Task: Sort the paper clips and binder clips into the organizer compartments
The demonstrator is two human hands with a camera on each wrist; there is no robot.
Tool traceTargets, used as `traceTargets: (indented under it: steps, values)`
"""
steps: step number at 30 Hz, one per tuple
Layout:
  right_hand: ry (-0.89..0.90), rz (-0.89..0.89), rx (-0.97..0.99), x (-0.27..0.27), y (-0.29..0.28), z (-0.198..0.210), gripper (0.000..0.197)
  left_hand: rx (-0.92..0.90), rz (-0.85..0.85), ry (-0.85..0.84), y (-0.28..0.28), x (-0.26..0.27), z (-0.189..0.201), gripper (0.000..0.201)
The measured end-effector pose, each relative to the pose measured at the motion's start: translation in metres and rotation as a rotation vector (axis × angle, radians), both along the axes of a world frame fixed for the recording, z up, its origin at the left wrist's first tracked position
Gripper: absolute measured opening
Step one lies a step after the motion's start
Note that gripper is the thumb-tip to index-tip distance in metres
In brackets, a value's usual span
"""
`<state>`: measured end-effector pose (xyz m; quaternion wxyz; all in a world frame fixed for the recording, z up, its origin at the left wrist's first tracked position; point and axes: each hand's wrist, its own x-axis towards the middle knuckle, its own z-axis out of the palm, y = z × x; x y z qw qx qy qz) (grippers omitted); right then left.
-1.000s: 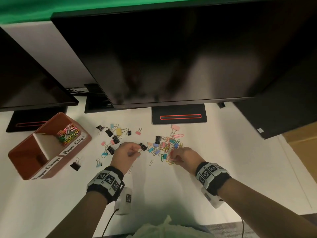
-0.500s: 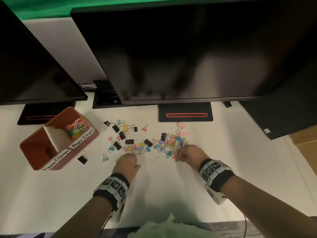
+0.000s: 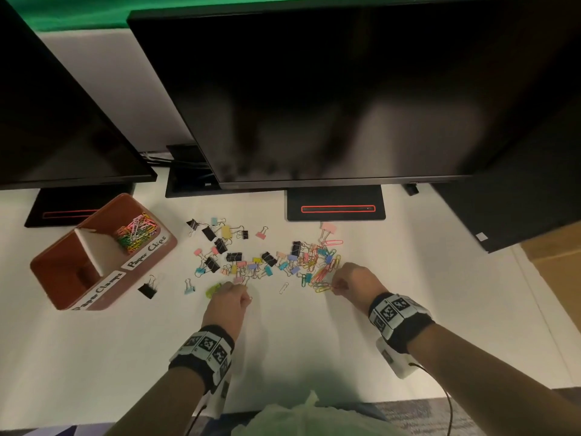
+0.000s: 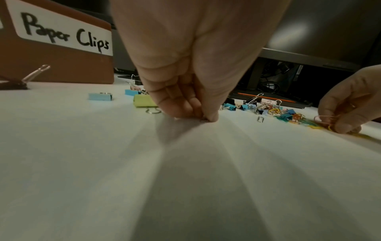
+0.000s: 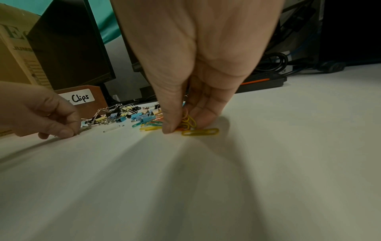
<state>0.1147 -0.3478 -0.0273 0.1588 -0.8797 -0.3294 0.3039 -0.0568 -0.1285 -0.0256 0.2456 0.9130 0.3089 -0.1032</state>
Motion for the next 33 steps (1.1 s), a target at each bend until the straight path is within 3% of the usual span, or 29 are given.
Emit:
traceTargets:
  steps: [5,9,16,24,30,33]
  values:
    - [0.009,0.001,-0.012,0.0,0.001,0.0,0.014,0.014,-0.132,0.092,-0.004,0.002,-0.004,0.012]
    - [0.035,-0.025,-0.034,0.001,0.004,0.004,0.013,-0.127,-0.222,0.041,-0.014,0.012,-0.005,0.012]
    - [0.026,-0.044,-0.111,0.001,0.001,0.006,0.018,-0.164,-0.15,-0.145,-0.04,0.051,-0.009,0.006]
    - [0.084,-0.084,-0.1,0.004,-0.004,0.008,0.014,-0.181,-0.069,-0.104,-0.046,0.058,-0.014,0.006]
    - [0.114,-0.03,-0.084,0.013,-0.008,0.009,0.015,-0.118,-0.336,0.021,-0.043,0.058,-0.015,0.011]
    - [0.093,-0.061,-0.036,0.022,-0.013,0.01,0.014,-0.192,-0.428,-0.027,-0.049,0.067,-0.006,0.011]
